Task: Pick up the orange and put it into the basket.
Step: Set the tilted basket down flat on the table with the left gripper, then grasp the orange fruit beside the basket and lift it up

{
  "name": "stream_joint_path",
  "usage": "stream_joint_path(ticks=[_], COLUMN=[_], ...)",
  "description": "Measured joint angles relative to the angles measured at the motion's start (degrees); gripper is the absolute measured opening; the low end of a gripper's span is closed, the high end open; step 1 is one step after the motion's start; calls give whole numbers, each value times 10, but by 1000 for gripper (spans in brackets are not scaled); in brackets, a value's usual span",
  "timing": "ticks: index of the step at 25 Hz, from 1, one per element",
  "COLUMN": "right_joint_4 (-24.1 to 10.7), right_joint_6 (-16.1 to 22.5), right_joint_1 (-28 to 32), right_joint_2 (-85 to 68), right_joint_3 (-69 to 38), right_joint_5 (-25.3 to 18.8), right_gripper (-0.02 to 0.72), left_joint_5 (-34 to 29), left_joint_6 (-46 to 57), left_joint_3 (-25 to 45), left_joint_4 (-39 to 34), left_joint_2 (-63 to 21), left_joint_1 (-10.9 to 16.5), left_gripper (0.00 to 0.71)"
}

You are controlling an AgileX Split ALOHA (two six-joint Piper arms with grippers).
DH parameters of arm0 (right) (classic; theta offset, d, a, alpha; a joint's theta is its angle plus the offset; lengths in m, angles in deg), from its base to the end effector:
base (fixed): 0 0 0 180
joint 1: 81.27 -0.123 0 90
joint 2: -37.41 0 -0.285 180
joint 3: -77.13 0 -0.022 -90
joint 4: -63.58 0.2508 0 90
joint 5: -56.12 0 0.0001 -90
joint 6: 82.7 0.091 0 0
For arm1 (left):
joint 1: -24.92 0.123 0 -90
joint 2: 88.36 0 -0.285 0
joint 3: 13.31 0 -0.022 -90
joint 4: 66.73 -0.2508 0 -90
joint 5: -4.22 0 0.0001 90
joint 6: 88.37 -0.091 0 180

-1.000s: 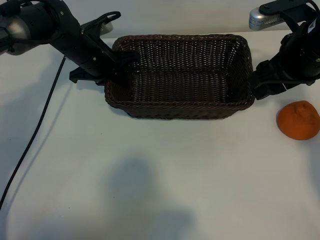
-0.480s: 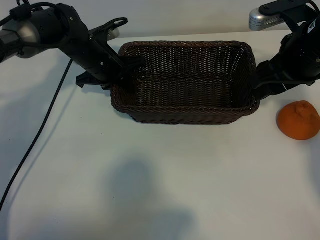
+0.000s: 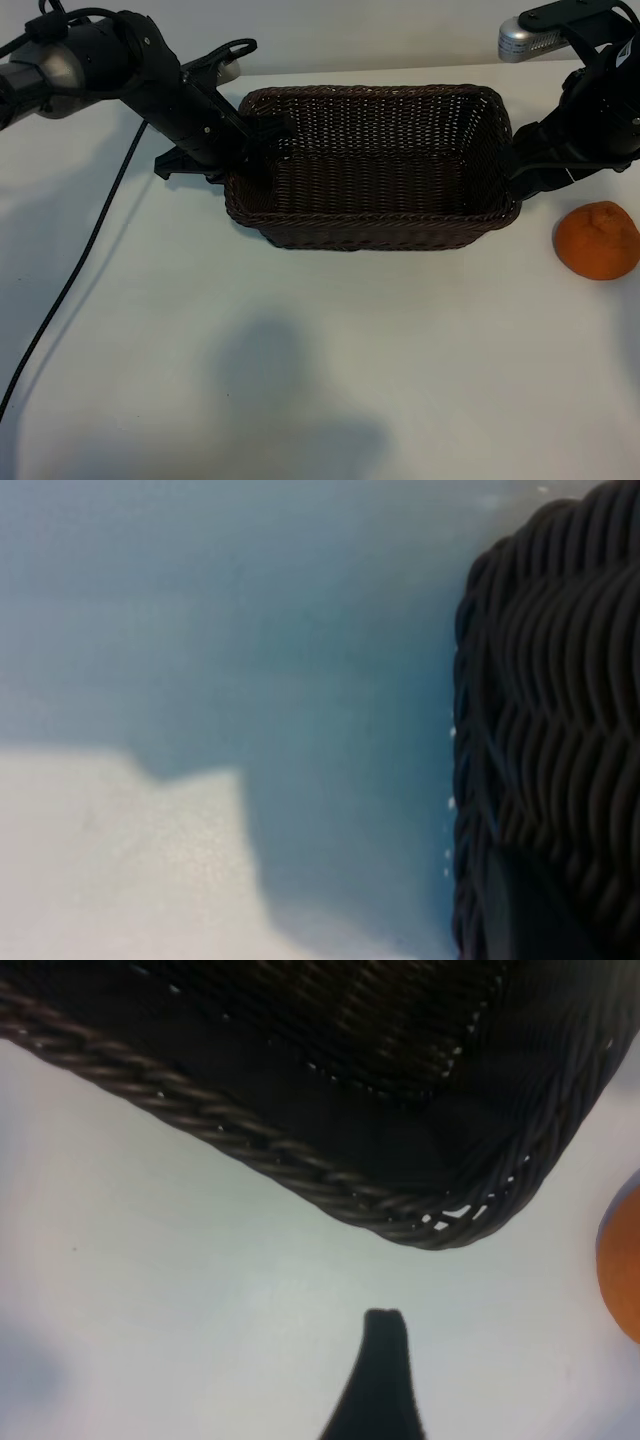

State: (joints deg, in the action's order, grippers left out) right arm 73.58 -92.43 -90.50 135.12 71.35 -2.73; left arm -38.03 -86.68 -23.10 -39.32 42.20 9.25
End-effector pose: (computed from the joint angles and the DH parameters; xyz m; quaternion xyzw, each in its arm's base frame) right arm 0.3088 0.0639 0.2827 -0.1295 0.9764 0.0800 0.1533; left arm 0.4180 -0.1466 0.1490 -0.0319 0.9720 -0.2030 0.1141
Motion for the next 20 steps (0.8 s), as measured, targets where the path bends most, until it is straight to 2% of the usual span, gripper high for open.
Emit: stream_joint_path(ticks=[2,4,6,9,11,20], right_joint_4=[0,0,0,0,0,0], right_joint_6=[0,0,0,0,0,0], right_joint_1=[0,0,0,0,0,0], right_joint_2=[0,0,0,0,0,0], right_joint_3=[0,0,0,0,0,0], right_joint_5=[0,-1,-1,-2,-2,-3], right_gripper=[594,594,594,594,594,594], left_joint_5=[-4,-9,-17,-24,-30,-40], left_joint_6=[1,2,3,15,24,42], left_joint_3=[0,0,-1,-2,-2,-4], left_joint_4=[4,12,14,3,-8,-39], left_joint_2=[0,0,0,0,-1,-24], left_joint_1=[0,0,0,0,0,-1], left_gripper=[223,350,528,680,701,689])
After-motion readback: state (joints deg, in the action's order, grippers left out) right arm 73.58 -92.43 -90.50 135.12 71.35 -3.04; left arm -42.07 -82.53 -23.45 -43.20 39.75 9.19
